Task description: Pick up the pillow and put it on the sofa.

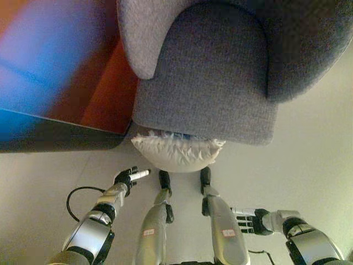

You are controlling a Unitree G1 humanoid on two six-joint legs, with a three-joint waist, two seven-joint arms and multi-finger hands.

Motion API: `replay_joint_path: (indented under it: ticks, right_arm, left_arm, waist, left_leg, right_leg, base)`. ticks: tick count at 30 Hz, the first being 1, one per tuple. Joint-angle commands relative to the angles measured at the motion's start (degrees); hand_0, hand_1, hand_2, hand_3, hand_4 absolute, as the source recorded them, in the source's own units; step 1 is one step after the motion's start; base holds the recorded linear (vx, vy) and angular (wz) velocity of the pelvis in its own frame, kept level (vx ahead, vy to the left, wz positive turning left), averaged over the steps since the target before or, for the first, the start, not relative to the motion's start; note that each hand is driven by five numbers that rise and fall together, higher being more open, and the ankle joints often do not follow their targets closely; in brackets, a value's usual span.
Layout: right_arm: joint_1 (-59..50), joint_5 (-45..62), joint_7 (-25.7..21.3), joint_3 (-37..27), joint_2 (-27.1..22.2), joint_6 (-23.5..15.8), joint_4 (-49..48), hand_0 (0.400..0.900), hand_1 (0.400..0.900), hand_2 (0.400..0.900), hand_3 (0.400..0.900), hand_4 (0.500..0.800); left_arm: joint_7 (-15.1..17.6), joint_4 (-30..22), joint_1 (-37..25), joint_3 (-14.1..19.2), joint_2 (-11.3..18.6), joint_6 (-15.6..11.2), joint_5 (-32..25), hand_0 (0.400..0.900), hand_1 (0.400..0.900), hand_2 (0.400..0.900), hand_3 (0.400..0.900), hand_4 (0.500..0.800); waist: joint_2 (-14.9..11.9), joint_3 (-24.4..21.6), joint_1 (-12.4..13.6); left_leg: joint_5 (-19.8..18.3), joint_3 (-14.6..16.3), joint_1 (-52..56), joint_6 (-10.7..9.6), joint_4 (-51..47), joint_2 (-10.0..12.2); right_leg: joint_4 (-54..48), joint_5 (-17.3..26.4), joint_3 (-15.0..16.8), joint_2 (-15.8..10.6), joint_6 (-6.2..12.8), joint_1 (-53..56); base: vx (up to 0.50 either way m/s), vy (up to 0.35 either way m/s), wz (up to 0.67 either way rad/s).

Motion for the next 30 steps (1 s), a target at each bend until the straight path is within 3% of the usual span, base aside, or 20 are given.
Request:
replay_joint_path:
  ticks: [1,5,20,30]
  right_arm:
    - [0.6,2.8,-0.3,3.3,0.0,4.9,0.9,0.9,0.9,0.9,0.9,0.8]
    - [-1.5,3.9,-1.4,3.3,-0.1,5.9,1.0,0.9,0.9,0.9,0.9,0.8]
    - [-8.7,10.2,-4.5,1.8,0.2,8.9,2.8,0.9,0.9,0.9,0.9,0.8]
    - [-9.5,9.8,-3.2,1.6,0.3,9.0,3.1,0.9,0.9,0.9,0.9,0.8]
  left_arm:
    - [2.6,0.8,-1.0,1.3,2.0,-2.3,-5.6,0.9,0.9,0.9,0.9,0.8]
    - [4.3,0.3,-4.4,1.7,1.6,-3.6,-10.0,0.9,0.9,0.9,0.9,0.8]
    - [7.3,2.5,-16.6,2.3,4.7,-3.7,-15.8,0.9,0.9,0.9,0.9,0.8]
    - [8.5,2.6,-21.6,0.9,6.0,-3.1,-17.8,0.9,0.9,0.9,0.9,0.8]
  waist:
    - [-1.1,0.6,-2.3]
    - [-1.1,1.4,-3.3]
    - [-1.5,1.7,-6.3]
    - [-1.1,2.0,-8.1]
  left_leg:
    - [-6.0,0.7,-7.1,-2.2,10.2,-3.3]
    - [-7.3,1.4,-11.7,-2.1,13.8,-2.7]
    - [-11.5,1.7,-25.1,-1.7,23.7,-1.4]
    - [-13.2,1.7,-29.2,-1.6,27.3,-1.2]
  right_leg:
    - [-1.0,-0.7,3.6,1.6,2.07,-3.7]
    - [0.9,-0.6,4.3,1.7,2.14,-8.6]
    - [6.2,-0.6,7.0,2.7,2.17,-22.0]
    - [9.0,-1.1,8.9,3.6,2.26,-25.9]
  base:
    - [-0.01,0.039,-0.04]
    - [-0.02,0.057,-0.07]
    - [0.03,0.017,-0.1]
    - [0.07,0.008,-0.08]
